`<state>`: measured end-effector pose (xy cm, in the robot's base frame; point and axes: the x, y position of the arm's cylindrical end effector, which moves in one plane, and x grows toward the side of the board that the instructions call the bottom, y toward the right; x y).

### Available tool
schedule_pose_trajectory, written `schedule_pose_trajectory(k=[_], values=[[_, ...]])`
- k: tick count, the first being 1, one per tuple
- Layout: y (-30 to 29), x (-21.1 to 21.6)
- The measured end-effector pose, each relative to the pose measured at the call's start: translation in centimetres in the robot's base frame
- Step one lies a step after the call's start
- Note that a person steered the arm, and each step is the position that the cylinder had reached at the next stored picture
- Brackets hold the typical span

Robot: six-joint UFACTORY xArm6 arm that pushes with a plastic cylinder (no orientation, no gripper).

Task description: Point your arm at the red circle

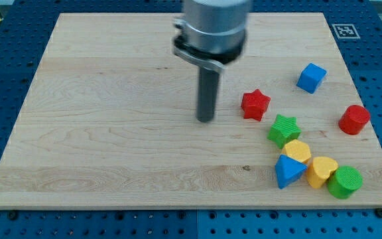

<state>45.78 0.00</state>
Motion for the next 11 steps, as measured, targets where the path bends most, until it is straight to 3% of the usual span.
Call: schedule_pose_trajectory(k=[1,2,3,4,5,8,11], values=[[0.3,-8.3],[5.4,-14.5],[14.8,-16.2],[26.4,-12.1],[34.0,-6.1],[34.5,3.9],[29.1,4.0]])
